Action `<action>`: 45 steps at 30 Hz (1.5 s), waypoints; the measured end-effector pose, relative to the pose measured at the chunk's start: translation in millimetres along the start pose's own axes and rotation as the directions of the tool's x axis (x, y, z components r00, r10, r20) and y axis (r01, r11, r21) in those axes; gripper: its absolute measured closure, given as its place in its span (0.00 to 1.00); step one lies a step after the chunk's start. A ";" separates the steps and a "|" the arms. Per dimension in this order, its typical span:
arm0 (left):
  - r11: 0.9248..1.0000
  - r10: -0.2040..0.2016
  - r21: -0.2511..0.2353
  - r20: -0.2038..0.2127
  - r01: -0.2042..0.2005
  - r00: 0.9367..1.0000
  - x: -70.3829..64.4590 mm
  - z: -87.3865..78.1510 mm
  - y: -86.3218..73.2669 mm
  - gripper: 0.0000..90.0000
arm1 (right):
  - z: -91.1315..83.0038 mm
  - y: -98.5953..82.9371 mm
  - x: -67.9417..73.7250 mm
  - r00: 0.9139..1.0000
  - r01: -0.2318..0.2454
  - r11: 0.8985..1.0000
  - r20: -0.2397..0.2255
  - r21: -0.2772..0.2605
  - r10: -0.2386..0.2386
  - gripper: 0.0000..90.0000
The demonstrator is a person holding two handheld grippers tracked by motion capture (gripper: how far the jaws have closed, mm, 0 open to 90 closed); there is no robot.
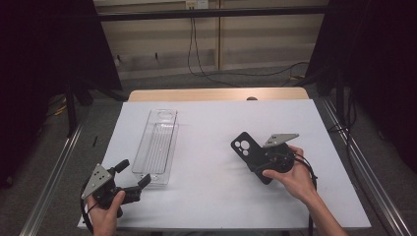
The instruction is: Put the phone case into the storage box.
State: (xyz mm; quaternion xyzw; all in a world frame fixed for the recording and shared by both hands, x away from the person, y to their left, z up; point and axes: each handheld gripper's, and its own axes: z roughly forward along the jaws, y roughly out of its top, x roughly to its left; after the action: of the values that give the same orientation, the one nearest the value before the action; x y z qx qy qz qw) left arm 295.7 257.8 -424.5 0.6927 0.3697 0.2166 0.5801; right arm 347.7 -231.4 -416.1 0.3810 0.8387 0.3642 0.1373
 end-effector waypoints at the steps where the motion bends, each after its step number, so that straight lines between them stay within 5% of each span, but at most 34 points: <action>1: 1.000 -0.004 -0.001 -0.001 0.004 1.000 -0.3 -0.1 -0.1 0.03 | -0.2 -1.2 -0.8 1.000 -0.003 1.000 -0.004 -0.007 0.003 0.17; 20: 1.000 -0.008 0.008 0.043 0.008 0.999 -3.0 0.3 -0.4 0.03 | -3.5 -8.7 -2.6 1.000 0.002 0.983 -0.020 -0.185 -0.006 0.16; 36: 1.000 -0.011 0.012 0.054 0.010 0.998 -2.8 0.5 0.0 0.03 | -12.3 -18.4 -7.6 1.000 -0.021 0.942 -0.024 -0.335 0.013 0.16; 45: 1.000 -0.013 0.012 0.056 0.012 0.998 -2.3 1.6 0.5 0.03 | -19.7 -19.2 -4.7 0.999 -0.011 0.898 -0.037 -0.440 -0.005 0.16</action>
State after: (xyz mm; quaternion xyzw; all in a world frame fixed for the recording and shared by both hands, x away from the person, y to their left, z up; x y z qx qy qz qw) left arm 295.6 255.0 -424.0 0.6996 0.3588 0.1914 0.5876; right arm 330.5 -253.4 -416.3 0.3345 0.7367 0.5513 0.2035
